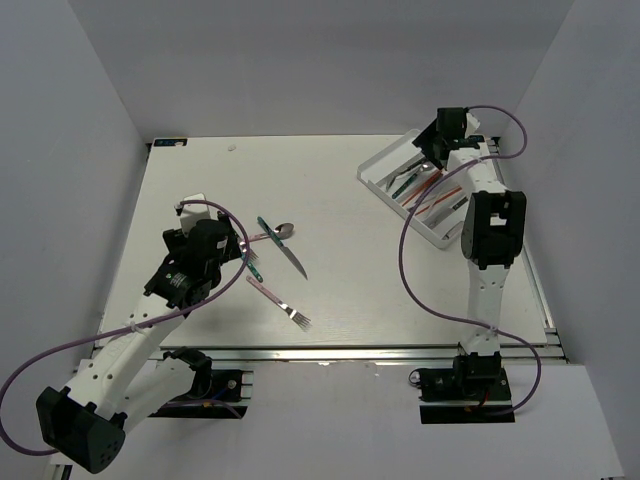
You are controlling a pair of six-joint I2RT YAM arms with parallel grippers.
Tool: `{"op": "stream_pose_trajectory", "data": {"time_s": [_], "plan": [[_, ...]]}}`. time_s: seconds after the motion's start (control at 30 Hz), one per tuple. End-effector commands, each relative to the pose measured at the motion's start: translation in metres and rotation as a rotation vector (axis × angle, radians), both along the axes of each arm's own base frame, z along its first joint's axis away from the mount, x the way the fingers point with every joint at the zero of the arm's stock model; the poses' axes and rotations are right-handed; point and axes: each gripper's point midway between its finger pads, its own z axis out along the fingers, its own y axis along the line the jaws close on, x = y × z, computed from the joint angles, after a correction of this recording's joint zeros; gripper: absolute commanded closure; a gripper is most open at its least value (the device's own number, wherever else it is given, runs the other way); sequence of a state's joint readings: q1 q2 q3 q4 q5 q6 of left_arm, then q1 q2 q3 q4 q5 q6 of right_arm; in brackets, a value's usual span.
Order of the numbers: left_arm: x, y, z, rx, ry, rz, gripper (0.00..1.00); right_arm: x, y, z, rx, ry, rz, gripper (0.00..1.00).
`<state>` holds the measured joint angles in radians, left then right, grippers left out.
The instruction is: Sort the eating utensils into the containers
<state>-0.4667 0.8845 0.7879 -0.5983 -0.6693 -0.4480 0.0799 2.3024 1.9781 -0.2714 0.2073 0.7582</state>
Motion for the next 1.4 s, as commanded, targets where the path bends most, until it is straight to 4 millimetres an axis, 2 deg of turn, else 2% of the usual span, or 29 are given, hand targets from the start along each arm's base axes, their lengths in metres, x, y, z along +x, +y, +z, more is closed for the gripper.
{"op": "stream_pose_trajectory", "data": {"time_s": [0.0,0.03,0.07,0.1,0.13,0.17,0.2,0.23,0.27,0.3,0.33,0.37,0.43,0.47,0.53,0.57,0.63,0.67,0.7,0.73,0.77,0.8,0.83,0.9,0.93,1.03,1.2,1.23,1.37], "plan": [[0.003,0.001,0.011,-0.010,-0.030,0.007,0.02,-0.007,0.000,0.093,-0.021,-0.156,0.015,0.32],[0.003,0.001,0.012,-0.014,-0.035,0.012,0.02,-0.011,0.006,0.101,-0.027,-0.168,0.044,0.32],[0.003,0.001,0.013,-0.016,-0.038,0.018,0.02,-0.019,0.011,0.126,-0.037,-0.209,0.070,0.28],[0.003,0.004,0.013,-0.010,-0.038,0.030,0.02,-0.027,0.030,0.133,-0.083,-0.222,0.147,0.25],[0.002,0.004,0.013,-0.016,-0.042,0.041,0.02,-0.035,0.043,0.130,-0.116,-0.219,0.195,0.18],[0.002,0.007,0.013,-0.014,-0.044,0.054,0.02,-0.045,0.055,0.145,-0.149,-0.239,0.241,0.11],[0.002,0.009,0.014,-0.013,-0.047,0.067,0.02,-0.058,0.083,0.143,-0.213,-0.230,0.335,0.11],[0.002,0.010,0.014,-0.022,-0.054,0.084,0.02,-0.071,0.097,0.132,-0.243,-0.187,0.388,0.11],[0.001,0.013,0.014,-0.020,-0.049,0.101,0.02,-0.087,0.127,0.133,-0.262,-0.186,0.464,0.11],[0.002,0.014,0.014,-0.021,-0.050,0.112,0.02,-0.099,0.142,0.126,-0.272,-0.173,0.522,0.11],[0.002,0.016,0.013,-0.023,-0.048,0.121,0.02,-0.117,0.152,0.098,-0.298,-0.119,0.588,0.11],[0.002,0.017,0.012,-0.019,-0.039,0.126,0.02,-0.136,0.181,0.103,-0.293,-0.158,0.658,0.11],[0.003,0.018,0.012,-0.015,-0.038,0.139,0.02,-0.167,0.218,0.086,-0.266,-0.169,0.806,0.11],[0.003,0.020,0.012,-0.011,-0.036,0.148,0.02,-0.193,0.248,0.072,-0.253,-0.170,0.901,0.11],[0.002,0.023,0.014,-0.007,-0.040,0.162,0.02,-0.224,0.285,0.058,-0.216,-0.174,1.055,0.11],[0.001,0.027,0.014,0.004,-0.041,0.177,0.02,-0.246,0.313,0.046,-0.233,-0.168,1.143,0.11],[-0.001,0.030,0.018,0.007,-0.054,0.188,0.02,-0.260,0.335,0.034,-0.272,-0.164,1.186,0.13],[-0.001,0.031,0.019,0.008,-0.059,0.189,0.02,-0.268,0.357,0.027,-0.290,-0.165,1.230,0.18],[-0.002,0.031,0.020,0.005,-0.062,0.183,0.02,-0.268,0.360,0.020,-0.323,-0.136,1.218,0.21],[-0.002,0.030,0.021,0.002,-0.068,0.176,0.02,-0.270,0.369,0.002,-0.332,-0.102,1.244,0.30],[-0.002,0.029,0.020,0.002,-0.065,0.171,0.02,-0.275,0.379,-0.001,-0.338,-0.096,1.269,0.34],[-0.001,0.028,0.020,-0.003,-0.065,0.166,0.02,-0.270,0.388,0.007,-0.344,-0.117,1.261,0.36],[-0.001,0.028,0.020,0.001,-0.061,0.165,0.02,-0.272,0.391,-0.006,-0.359,-0.088,1.275,0.43],[-0.001,0.027,0.019,0.000,-0.056,0.159,0.02,-0.270,0.405,-0.002,-0.382,-0.117,1.288,0.48],[0.000,0.026,0.019,0.000,-0.056,0.154,0.02,-0.271,0.407,-0.014,-0.400,-0.094,1.304,0.50],[0.001,0.023,0.015,-0.003,-0.043,0.133,0.02,-0.263,0.416,-0.024,-0.448,-0.081,1.323,0.57],[0.002,0.020,0.015,-0.010,-0.038,0.116,0.02,-0.254,0.425,-0.036,-0.484,-0.071,1.348,0.59],[0.002,0.019,0.015,-0.012,-0.041,0.113,0.02,-0.254,0.426,-0.045,-0.490,-0.057,1.357,0.60],[0.003,0.018,0.015,-0.015,-0.040,0.104,0.02,-0.250,0.429,-0.051,-0.501,-0.055,1.366,0.61]]}}
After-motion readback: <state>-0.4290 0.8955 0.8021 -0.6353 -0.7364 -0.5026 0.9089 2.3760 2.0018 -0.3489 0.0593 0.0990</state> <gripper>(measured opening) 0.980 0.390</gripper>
